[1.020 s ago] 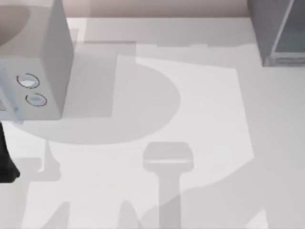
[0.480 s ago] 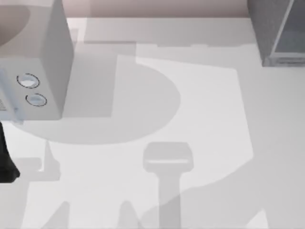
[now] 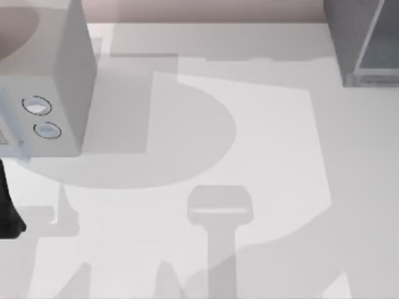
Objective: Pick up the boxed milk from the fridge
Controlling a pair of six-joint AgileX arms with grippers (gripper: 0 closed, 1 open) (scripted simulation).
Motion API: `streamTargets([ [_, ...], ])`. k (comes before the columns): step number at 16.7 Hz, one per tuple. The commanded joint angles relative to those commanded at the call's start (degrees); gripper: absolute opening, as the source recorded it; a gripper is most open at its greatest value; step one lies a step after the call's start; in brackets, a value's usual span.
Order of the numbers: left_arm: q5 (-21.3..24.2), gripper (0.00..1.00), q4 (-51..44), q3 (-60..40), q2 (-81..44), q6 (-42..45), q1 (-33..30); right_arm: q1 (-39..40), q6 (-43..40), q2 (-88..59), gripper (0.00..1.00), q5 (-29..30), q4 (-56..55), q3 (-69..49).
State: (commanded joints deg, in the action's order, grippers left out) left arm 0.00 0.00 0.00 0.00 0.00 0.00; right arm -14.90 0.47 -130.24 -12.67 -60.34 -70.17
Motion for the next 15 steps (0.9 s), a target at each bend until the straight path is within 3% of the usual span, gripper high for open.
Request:
streamTargets([
  [8, 0.0, 1.0, 0.0, 0.0, 0.0, 0.0, 0.0, 0.0, 0.1, 6.8, 0.0, -0.1, 8.7, -1.6],
  [15, 0.0, 1.0, 0.0, 0.0, 0.0, 0.0, 0.0, -0.3, 0.2, 8.9, 0.0, -0.6, 7.9, 0.6],
])
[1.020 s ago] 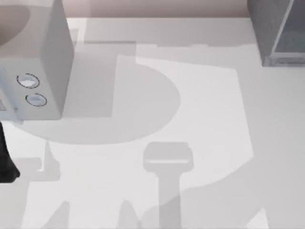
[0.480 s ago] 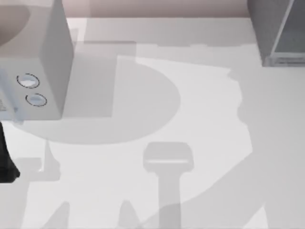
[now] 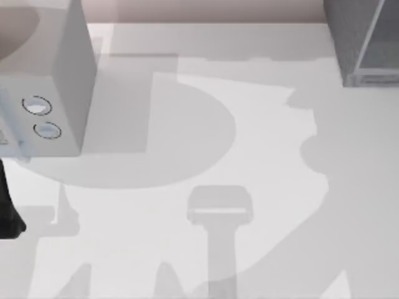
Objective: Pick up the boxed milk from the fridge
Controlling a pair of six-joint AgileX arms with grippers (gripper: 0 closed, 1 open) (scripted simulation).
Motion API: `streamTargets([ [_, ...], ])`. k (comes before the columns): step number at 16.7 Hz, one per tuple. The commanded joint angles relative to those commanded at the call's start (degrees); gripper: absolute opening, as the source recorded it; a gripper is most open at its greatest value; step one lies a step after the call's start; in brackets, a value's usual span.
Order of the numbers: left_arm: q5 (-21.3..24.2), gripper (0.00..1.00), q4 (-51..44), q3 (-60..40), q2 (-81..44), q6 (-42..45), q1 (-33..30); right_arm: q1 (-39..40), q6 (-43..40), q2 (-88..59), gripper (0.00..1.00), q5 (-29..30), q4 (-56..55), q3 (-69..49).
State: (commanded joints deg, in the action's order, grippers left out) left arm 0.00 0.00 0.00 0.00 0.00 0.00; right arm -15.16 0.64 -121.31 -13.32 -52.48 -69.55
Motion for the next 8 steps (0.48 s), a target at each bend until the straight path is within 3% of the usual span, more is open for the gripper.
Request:
streamTargets([
  [8, 0.0, 1.0, 0.0, 0.0, 0.0, 0.0, 0.0, -3.1, 0.1, 12.5, 0.0, -3.0, -7.5, 21.2],
])
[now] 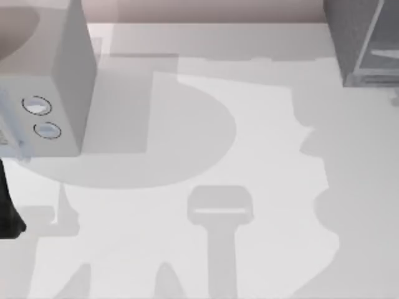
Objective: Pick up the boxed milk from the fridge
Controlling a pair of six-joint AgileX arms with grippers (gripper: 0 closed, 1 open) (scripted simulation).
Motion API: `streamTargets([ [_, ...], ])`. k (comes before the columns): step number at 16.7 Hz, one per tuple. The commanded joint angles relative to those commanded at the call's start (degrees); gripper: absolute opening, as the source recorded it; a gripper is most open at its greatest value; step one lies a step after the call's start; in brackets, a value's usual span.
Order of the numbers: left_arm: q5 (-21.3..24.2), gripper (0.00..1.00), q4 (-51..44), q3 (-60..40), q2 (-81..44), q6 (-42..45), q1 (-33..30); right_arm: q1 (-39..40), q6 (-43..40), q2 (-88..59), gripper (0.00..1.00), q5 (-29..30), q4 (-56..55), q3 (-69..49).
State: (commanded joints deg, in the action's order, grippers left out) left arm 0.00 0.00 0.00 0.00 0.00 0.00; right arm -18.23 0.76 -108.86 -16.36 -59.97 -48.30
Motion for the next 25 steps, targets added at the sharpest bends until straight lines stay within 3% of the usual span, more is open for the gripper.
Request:
streamTargets([
  [8, 0.0, 1.0, 0.0, 0.0, 0.0, 0.0, 0.0, 0.0, 0.1, 2.0, 0.0, -0.3, -0.7, 2.5],
  [12, 0.0, 1.0, 0.0, 0.0, 0.0, 0.0, 0.0, 1.7, -0.1, 9.7, 0.0, 1.0, 3.9, 5.9],
  [17, 0.0, 1.0, 0.0, 0.0, 0.0, 0.0, 0.0, 5.3, -0.2, 32.5, 0.0, 4.4, 16.3, 15.2],
  [25, 0.0, 1.0, 0.0, 0.0, 0.0, 0.0, 0.0, 13.0, -0.2, 84.1, 0.0, 11.6, 44.0, 36.6],
])
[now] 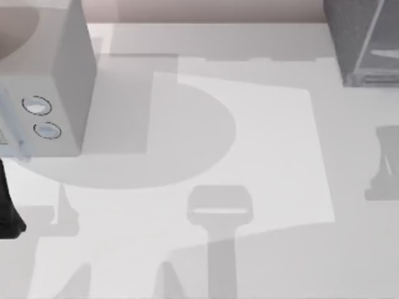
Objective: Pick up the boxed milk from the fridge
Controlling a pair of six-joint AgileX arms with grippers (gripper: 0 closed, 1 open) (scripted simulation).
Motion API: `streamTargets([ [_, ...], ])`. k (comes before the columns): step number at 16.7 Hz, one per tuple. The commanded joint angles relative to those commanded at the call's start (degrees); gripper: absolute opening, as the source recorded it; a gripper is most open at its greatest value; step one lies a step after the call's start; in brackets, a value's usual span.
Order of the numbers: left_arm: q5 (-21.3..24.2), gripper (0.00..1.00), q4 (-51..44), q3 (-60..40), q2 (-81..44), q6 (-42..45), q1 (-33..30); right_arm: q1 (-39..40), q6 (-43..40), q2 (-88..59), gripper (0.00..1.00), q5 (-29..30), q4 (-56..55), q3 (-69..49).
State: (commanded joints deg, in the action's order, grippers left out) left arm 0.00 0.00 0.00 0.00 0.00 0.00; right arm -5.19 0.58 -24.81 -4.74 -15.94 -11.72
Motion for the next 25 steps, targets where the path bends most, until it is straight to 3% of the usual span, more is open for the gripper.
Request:
streamTargets([
  [6, 0.0, 1.0, 0.0, 0.0, 0.0, 0.0, 0.0, 4.5, -0.5, 22.0, 0.0, 4.1, 14.0, 10.3],
  [15, 0.0, 1.0, 0.0, 0.0, 0.0, 0.0, 0.0, 5.0, -0.4, 24.0, 0.0, 4.3, 15.2, 11.4],
  [20, 0.0, 1.0, 0.0, 0.0, 0.0, 0.0, 0.0, 4.9, -0.2, 11.8, 0.0, -1.9, 3.5, 7.9],
  [25, 0.0, 1.0, 0.0, 0.0, 0.0, 0.0, 0.0, 4.6, 0.3, -14.4, 0.0, -12.4, -16.8, 2.6],
])
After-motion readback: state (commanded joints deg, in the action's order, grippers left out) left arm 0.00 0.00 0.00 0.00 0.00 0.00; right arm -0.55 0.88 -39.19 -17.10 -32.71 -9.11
